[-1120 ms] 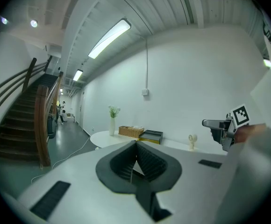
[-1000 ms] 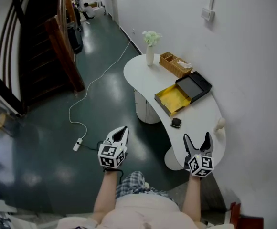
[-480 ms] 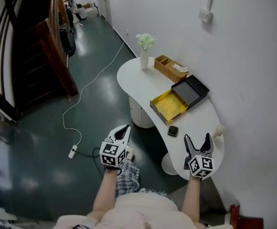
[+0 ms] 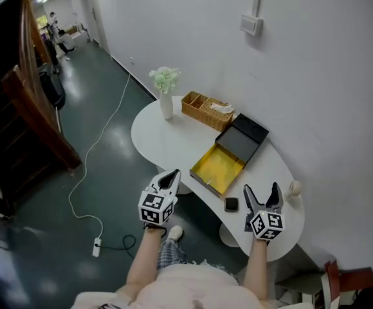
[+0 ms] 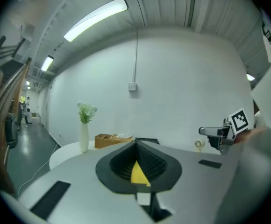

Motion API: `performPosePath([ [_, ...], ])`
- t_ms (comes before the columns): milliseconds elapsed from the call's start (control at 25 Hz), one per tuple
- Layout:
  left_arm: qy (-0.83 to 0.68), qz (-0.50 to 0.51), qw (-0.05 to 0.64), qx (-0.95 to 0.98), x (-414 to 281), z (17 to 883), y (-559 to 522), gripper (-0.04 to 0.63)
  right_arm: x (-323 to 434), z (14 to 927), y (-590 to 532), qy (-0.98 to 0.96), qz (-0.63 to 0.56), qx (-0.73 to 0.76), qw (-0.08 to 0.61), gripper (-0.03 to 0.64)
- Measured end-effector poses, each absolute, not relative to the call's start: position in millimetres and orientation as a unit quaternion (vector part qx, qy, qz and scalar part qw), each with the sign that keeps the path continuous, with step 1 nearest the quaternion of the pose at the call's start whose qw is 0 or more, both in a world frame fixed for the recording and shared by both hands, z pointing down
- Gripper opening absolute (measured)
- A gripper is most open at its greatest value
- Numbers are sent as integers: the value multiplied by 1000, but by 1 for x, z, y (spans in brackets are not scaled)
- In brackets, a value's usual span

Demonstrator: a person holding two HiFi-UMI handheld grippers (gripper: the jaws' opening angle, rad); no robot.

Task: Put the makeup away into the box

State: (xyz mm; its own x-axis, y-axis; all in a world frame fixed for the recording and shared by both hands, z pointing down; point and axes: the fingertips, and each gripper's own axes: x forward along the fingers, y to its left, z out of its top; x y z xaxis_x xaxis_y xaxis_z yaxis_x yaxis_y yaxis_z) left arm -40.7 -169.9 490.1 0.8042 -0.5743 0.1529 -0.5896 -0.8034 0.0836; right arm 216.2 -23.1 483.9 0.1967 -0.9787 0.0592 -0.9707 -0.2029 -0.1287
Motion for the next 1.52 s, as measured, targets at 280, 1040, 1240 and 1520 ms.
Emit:
performPosePath([
  [280, -213, 80, 63, 972, 1, 489, -241, 26, 227, 476, -58, 556, -70, -827, 40, 510],
  [1040, -85, 92, 87, 988, 105, 505, -298, 26, 256, 488, -49, 443, -86, -892, 27, 509],
  [1240, -62, 106, 60, 991, 113, 505, -282, 26, 259, 500, -52, 442, -99, -891, 30, 509],
  [1520, -47, 119, 70, 989, 126, 518, -272, 26, 252, 533, -50, 449, -148, -881, 7, 509],
])
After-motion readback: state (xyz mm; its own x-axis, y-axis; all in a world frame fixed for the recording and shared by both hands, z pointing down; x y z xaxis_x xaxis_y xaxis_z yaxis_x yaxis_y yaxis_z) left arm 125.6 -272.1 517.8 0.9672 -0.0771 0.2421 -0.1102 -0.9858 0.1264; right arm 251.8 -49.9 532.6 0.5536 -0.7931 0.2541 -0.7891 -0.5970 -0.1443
